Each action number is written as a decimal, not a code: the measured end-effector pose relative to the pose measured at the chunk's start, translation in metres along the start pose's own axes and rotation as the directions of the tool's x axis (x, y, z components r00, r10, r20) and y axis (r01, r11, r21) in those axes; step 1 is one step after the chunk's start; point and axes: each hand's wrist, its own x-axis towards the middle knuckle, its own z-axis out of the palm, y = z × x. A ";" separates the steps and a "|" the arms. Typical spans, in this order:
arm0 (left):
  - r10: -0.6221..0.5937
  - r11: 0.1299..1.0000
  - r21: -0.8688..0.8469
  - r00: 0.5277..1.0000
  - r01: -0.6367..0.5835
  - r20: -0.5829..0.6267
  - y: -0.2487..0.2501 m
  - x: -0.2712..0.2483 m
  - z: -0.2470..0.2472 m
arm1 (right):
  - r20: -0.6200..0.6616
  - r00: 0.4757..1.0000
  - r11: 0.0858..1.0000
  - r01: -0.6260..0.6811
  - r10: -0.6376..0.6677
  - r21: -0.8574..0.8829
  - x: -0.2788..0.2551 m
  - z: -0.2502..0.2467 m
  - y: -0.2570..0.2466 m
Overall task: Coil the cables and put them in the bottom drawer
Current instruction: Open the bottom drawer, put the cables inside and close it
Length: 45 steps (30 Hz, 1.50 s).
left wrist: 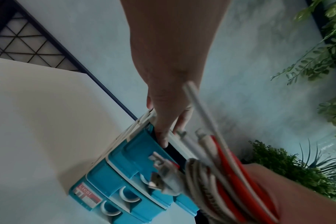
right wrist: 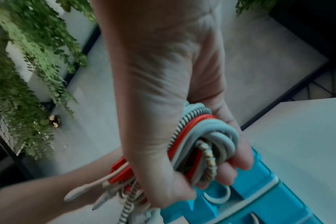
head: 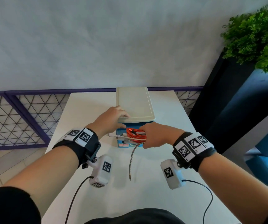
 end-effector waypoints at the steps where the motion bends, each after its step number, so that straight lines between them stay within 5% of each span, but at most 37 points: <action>1: 0.025 0.999 0.034 0.999 -0.026 0.021 -0.001 0.000 0.000 | 0.020 1.000 1.000 -0.005 0.005 0.019 -0.003 -0.005 0.000; 5: 0.063 0.996 0.061 0.996 -0.067 0.061 -0.004 -0.002 0.000 | 0.049 0.998 0.998 -0.037 0.034 0.058 -0.014 -0.032 0.007; 9: 0.021 0.982 0.182 0.981 -0.057 0.192 -0.004 -0.004 0.000 | -0.099 0.985 0.985 -0.127 0.139 0.117 -0.017 -0.052 0.014; 15: -0.039 0.956 0.290 0.964 -0.040 0.261 0.008 -0.011 -0.002 | -0.395 0.832 0.921 -0.337 0.389 0.197 -0.003 -0.023 0.017; 19: -0.034 0.962 0.270 0.963 -0.041 0.268 0.007 -0.012 -0.002 | -0.474 0.743 0.882 -0.397 0.472 0.255 -0.004 -0.009 0.019; 25: -0.015 0.976 0.212 0.958 -0.048 0.287 0.007 -0.014 -0.003 | -0.541 0.676 0.865 -0.419 0.500 0.275 -0.009 -0.041 0.024; 28: -0.011 0.982 0.181 0.959 -0.042 0.282 0.005 -0.013 -0.002 | -0.586 0.700 0.904 -0.402 0.408 0.148 -0.012 -0.035 0.018; 35: 0.006 0.995 0.098 0.965 -0.033 0.262 0.001 -0.016 -0.001 | -0.446 0.874 0.895 -0.343 0.192 -0.286 -0.022 0.011 -0.007; 45: 0.022 0.996 0.074 0.962 -0.043 0.271 -0.003 -0.016 -0.001 | -0.215 0.912 0.756 -0.409 0.348 -0.511 0.003 0.003 -0.031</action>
